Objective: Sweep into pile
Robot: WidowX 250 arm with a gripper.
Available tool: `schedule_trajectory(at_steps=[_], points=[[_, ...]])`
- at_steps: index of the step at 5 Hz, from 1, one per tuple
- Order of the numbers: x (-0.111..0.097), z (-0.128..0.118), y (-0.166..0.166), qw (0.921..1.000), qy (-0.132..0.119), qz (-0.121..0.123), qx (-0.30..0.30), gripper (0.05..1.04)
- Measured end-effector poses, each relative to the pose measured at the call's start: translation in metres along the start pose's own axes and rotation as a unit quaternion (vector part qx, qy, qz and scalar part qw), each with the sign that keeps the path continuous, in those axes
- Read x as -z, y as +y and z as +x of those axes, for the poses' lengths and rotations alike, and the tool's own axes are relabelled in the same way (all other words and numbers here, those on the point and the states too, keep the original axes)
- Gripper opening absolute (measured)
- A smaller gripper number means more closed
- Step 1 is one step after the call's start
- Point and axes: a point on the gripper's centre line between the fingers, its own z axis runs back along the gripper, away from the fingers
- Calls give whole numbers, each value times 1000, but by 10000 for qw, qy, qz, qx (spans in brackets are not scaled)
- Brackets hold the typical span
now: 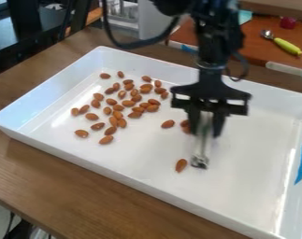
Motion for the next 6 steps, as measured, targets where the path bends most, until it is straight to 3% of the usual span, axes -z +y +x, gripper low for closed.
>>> schedule_trajectory(at_steps=[1,3,4,6], points=[[0,12,33,9998,29,69,210,381],[3,29,91,9959,309,436,731,381],[2,44,133,9943,320,678,762,381],[-1,62,185,9937,139,1019,450,381]])
